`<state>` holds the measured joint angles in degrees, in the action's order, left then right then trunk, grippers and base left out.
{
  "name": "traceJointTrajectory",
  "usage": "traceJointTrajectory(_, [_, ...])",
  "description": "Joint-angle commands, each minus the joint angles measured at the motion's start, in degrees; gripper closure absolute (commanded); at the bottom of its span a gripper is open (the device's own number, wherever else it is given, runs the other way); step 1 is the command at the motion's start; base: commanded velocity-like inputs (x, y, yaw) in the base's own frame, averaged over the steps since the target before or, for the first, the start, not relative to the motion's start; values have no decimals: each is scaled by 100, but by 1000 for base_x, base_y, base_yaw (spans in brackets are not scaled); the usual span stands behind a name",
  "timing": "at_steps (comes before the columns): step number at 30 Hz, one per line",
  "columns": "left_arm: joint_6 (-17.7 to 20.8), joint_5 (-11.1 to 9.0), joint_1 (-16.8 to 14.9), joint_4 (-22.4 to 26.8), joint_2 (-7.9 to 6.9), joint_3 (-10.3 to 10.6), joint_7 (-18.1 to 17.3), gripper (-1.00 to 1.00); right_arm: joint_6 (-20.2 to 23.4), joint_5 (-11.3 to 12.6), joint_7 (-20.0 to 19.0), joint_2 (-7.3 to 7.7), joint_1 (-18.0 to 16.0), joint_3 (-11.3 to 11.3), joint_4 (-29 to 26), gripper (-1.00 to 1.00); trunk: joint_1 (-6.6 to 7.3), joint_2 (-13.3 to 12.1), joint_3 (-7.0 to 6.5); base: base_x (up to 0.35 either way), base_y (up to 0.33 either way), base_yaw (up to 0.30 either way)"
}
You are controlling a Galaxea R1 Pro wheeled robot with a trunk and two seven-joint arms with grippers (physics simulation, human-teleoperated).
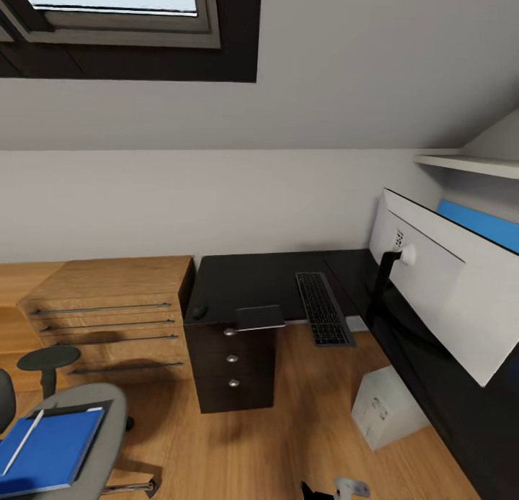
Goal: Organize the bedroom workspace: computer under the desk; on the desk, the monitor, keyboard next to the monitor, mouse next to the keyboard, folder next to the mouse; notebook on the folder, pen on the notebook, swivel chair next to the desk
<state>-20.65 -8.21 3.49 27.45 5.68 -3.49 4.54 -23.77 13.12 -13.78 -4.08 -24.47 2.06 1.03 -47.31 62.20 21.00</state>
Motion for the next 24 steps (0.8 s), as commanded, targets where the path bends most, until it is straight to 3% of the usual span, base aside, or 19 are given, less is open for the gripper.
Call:
traceJointTrajectory(1, [-4,-22,3,9,4,-11,-4,-100,-18,55,-49,-2,-5,21,11,-100,-1,4,5,0,0,-190])
traceJointTrajectory(7, [-7,-27,3,7,4,-17,-4,-100,-37,53,-38,-5,-5,19,12,-100,-1,4,5,0,0,-168])
traceJointTrajectory(17, [-9,-31,3,7,4,-20,2,-100,-37,51,-44,48,-5,16,6,-100,-1,4,5,0,0,-35])
traceJointTrajectory(24, [-9,-31,3,8,4,-24,2,-100,-47,-117,-43,88,-5,14,4,-100,-1,4,5,0,0,-2])
